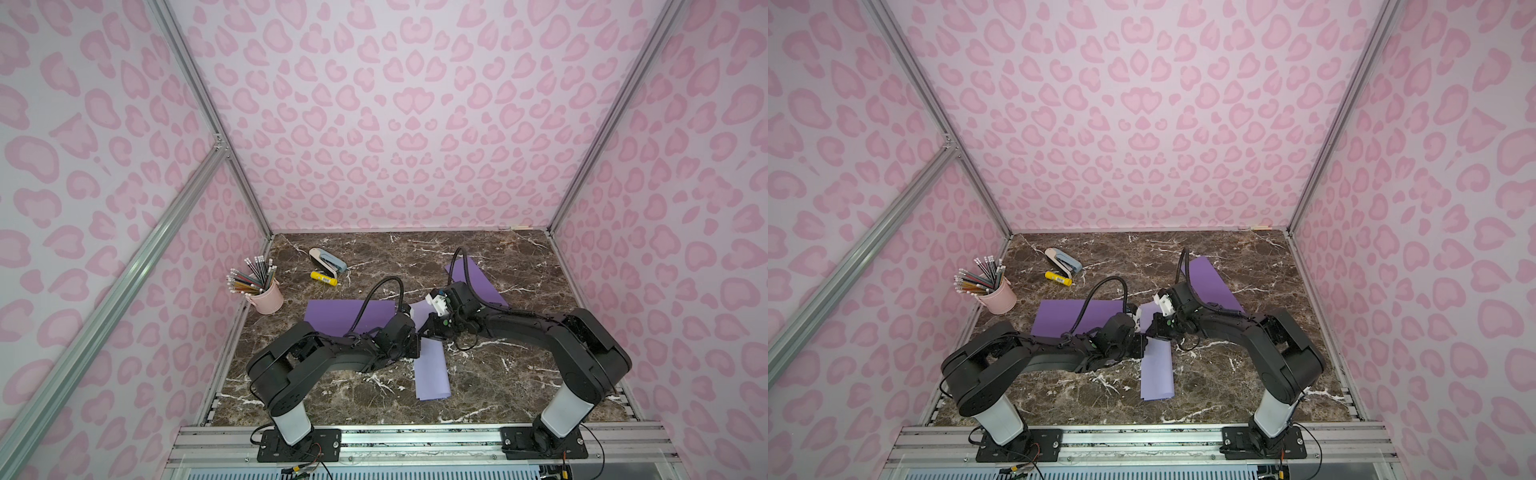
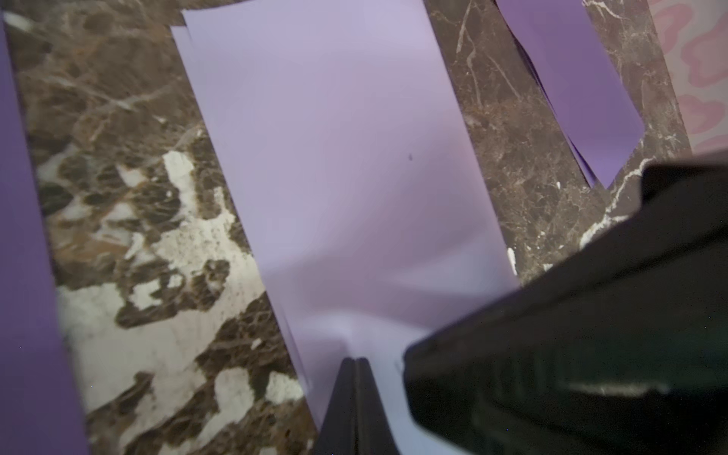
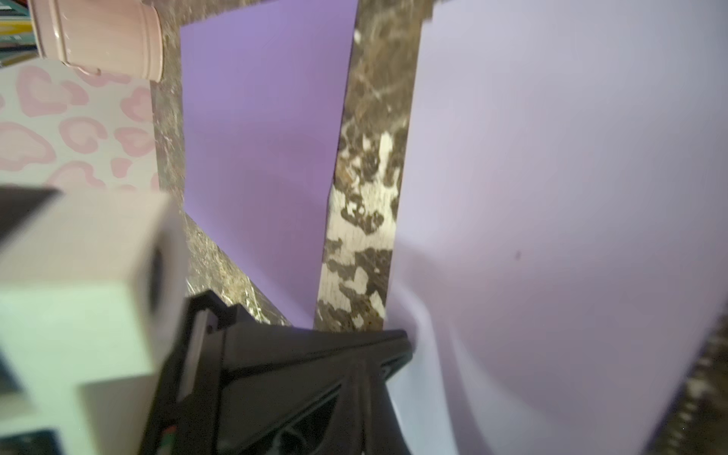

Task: Fold the rectangular paper in half along the long edge
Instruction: Fold the paper at the center of the board.

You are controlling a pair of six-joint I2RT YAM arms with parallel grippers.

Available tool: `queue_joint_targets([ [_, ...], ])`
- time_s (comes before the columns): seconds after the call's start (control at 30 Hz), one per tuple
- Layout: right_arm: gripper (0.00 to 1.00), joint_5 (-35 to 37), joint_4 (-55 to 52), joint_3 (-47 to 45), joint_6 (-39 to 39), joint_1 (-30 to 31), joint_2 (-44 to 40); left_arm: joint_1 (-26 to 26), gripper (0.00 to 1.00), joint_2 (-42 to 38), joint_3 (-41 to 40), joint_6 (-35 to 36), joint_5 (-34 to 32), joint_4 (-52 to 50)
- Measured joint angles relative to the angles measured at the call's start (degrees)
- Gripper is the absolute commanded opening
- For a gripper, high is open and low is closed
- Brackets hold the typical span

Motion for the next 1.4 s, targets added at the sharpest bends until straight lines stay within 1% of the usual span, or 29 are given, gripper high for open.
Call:
queue_joint_targets([
  [0.17, 0.0, -0.26, -0.5, 1.95, -1.79, -2.89, 2.36, -0.04, 0.04, -0.26, -0.37, -0.15, -0.02, 0.35],
  [0.33, 0.0, -0.48, -1.55, 2.21, -2.82, -3.96, 4.66, -0.13, 0.04, -0.39, -0.5, -0.17, -0.2, 0.33],
  [0.47, 0.0, -0.94, -0.85, -0.39, -3.26, -5.44, 4.76, -0.15, 0.04, -0.42, -0.5, -0.17, -0.22, 0.28],
  [0.8, 0.0, -4.2, 3.34, -7.98, -3.82, -10.56, 2.01, -0.24, 0.04, -0.35, -0.72, -0.17, -0.39, 0.61],
  [0.93, 0.0, -5.2, 4.2, -10.62, -4.61, -13.73, 0.24, -0.24, 0.04, -0.28, -0.81, -0.17, -0.39, 0.81],
  [1.07, 0.0, -4.66, 2.86, -12.85, -5.46, -17.05, -2.71, -0.24, 0.04, -0.22, -0.87, -0.15, -0.39, 0.98],
  [1.1, 0.0, -3.48, 2.1, -13.03, -5.73, -17.25, -3.61, -0.24, 0.04, -0.2, -0.85, -0.15, -0.39, 0.96],
  [1.2, 0.0, -3.04, -0.09, -13.11, -5.81, -16.0, -6.91, -0.24, 0.04, 0.13, -0.74, -0.15, -0.39, 1.14],
  [1.3, 0.0, -2.58, -0.79, -12.35, -5.7, -13.18, -9.79, -0.26, 0.04, 0.28, -0.55, -0.15, -0.39, 1.38],
  [1.4, 0.0, -2.03, -0.35, -11.61, -4.61, -9.92, -10.14, -0.24, 0.04, 0.33, -0.52, -0.15, -0.39, 1.46],
])
